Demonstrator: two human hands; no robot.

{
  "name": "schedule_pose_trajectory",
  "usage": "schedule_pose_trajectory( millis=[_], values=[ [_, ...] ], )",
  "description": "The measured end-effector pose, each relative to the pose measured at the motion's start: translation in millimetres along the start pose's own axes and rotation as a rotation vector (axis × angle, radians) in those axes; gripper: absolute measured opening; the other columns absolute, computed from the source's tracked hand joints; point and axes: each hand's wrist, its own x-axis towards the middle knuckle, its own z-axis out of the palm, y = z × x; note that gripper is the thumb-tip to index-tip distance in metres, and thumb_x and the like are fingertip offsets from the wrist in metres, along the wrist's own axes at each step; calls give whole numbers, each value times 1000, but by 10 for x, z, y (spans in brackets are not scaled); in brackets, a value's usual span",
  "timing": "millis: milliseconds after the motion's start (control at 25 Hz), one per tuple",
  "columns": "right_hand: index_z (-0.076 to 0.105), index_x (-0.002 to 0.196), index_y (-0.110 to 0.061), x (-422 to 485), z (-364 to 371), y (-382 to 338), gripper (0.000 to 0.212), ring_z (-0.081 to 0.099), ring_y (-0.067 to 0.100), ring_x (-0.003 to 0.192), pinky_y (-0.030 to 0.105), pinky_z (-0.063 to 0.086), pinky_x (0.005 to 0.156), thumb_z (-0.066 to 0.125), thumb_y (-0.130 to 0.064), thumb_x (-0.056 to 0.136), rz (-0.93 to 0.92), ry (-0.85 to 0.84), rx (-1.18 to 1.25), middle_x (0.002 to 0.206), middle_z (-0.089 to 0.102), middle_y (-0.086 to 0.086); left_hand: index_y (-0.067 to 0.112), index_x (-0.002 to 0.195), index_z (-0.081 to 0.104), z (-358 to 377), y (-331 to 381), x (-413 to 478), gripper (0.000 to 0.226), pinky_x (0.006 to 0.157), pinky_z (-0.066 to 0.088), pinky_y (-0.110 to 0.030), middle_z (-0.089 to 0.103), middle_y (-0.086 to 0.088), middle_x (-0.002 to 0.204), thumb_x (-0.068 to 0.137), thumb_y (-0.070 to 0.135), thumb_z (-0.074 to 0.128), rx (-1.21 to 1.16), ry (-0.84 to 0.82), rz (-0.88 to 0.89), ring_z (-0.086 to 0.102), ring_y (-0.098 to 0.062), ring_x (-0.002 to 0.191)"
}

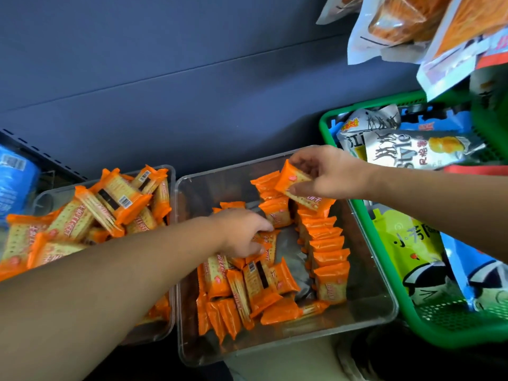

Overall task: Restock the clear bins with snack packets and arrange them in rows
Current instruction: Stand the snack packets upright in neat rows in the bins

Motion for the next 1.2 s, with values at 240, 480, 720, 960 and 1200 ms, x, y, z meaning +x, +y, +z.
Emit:
schedule_pose_trajectory(
  millis=[240,480,720,960,1200],
  values=[
    [63,123,-24,79,-11,-19,44,62,5,80,22,47,73,85,-21,86,43,-47,90,89,66,-14,47,157,29,-47,-33,30,81,117,30,-48,48,-1,148,88,68,64,33,-126,-126,36,-29,142],
    [68,121,-28,144,-17,-48,57,71,23,107,47,56,100,83,-36,67,105,-51,214,111,76,-3,47,128,57,-255,-76,-157,62,110,35,-47,59,18,118,74,56,86,-191,-155,-201,44,-16,125],
    [70,116,-25,152,-6,-135,37,74,21,101,39,57,92,86,-19,84,101,-63,210,104,78,-3,23,90,65,-237,-42,-554,27,74,61,-41,70,6,88,79,31,89,-411,82,-168,69,-15,81],
    [71,112,-23,128,45,-315,35,76,20,90,31,56,65,82,-7,83,181,-52,314,104,78,1,25,112,61,-342,-232,-725,32,67,55,-36,65,6,94,85,38,74,-252,525,-467,65,-19,87],
    [69,116,-15,94,67,-389,31,77,31,98,49,62,87,73,-1,89,251,-140,460,104,79,12,23,139,56,-483,-95,-752,54,89,58,-42,60,2,124,92,41,74,-166,592,-483,62,-20,112]
  ],
)
